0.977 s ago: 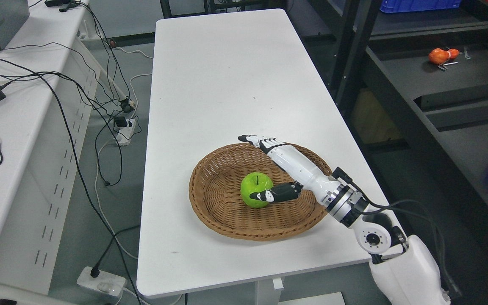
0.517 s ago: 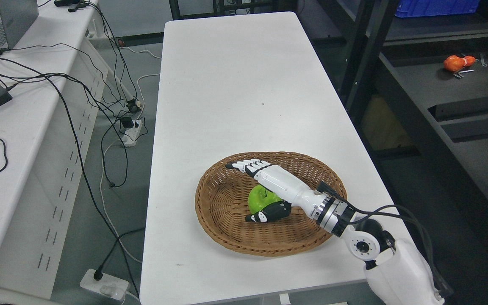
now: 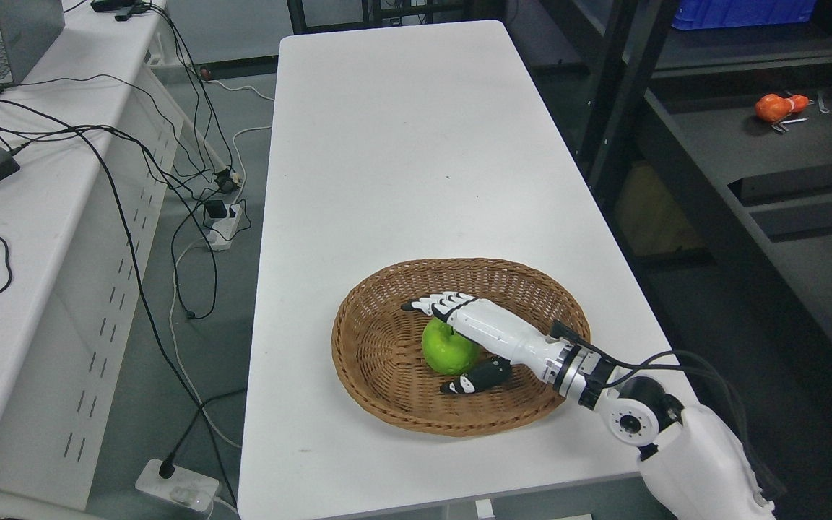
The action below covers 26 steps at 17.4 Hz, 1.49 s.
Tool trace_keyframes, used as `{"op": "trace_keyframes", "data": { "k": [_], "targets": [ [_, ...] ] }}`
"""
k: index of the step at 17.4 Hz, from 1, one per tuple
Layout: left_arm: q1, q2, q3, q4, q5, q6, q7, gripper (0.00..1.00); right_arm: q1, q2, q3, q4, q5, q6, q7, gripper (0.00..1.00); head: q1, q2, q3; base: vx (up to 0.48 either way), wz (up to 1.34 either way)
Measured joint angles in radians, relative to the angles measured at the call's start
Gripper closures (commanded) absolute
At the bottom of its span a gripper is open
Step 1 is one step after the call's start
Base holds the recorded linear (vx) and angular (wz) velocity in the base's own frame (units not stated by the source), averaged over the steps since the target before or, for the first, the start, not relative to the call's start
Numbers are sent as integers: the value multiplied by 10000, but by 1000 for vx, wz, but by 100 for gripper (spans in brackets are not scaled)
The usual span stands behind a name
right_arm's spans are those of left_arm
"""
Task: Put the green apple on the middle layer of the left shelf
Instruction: 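Lower the right hand into the basket and close fingers around the green apple, then lift the green apple out of the basket with the right hand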
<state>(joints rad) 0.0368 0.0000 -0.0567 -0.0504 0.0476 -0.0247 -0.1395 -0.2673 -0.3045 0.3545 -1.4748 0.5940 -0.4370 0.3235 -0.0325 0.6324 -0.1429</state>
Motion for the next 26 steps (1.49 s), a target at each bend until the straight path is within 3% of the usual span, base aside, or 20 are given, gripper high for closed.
{"op": "trace_keyframes", "data": {
  "k": [2, 3, 5, 7, 10, 12, 14, 18, 21, 23, 26],
  "targets": [
    [0, 0, 0, 0, 0, 0, -1, 0, -9, -134, 24, 115, -22, -9, -19, 0, 0, 0, 0, 0, 0],
    [0, 0, 0, 0, 0, 0, -1, 0, -8, -187, 32, 158, -33, -13, -61, 6, 0, 0, 0, 0, 0],
    [0, 0, 0, 0, 0, 0, -1, 0, -5, -277, 49, 237, -48, -31, -164, 26, 0, 0, 0, 0, 0],
    [0, 0, 0, -1, 0, 0, -2, 0, 0, -362, 56, 296, -60, -33, -494, 55, 0, 0, 0, 0, 0],
    [0, 0, 0, -1, 0, 0, -1, 0, 37, -440, -41, 330, -97, -103, -750, 75, 0, 0, 0, 0, 0],
    [0, 0, 0, -1, 0, 0, -1, 0, 114, -483, -112, 279, -114, -301, -783, 76, 0, 0, 0, 0, 0],
    [0, 0, 0, -1, 0, 0, -1, 0, 206, -524, -186, 195, -125, -374, -814, 99, 0, 0, 0, 0, 0],
    [0, 0, 0, -1, 0, 0, 5, 0, 574, -486, -731, -70, -332, -429, -789, 100, 0, 0, 0, 0, 0],
    [0, 0, 0, -1, 0, -1, 8, 0, 896, 16, -1662, -444, -655, -426, -778, 100, 0, 0, 0, 0, 0],
    [0, 0, 0, -1, 0, -1, 9, 0, 993, 448, -2296, -645, -766, -95, -875, 100, 0, 0, 0, 0, 0],
    [0, 0, 0, -1, 0, -2, 9, 0, 1116, 1180, -3220, -929, -872, 931, -2116, 100, 0, 0, 0, -5, 3]
  ]
}}
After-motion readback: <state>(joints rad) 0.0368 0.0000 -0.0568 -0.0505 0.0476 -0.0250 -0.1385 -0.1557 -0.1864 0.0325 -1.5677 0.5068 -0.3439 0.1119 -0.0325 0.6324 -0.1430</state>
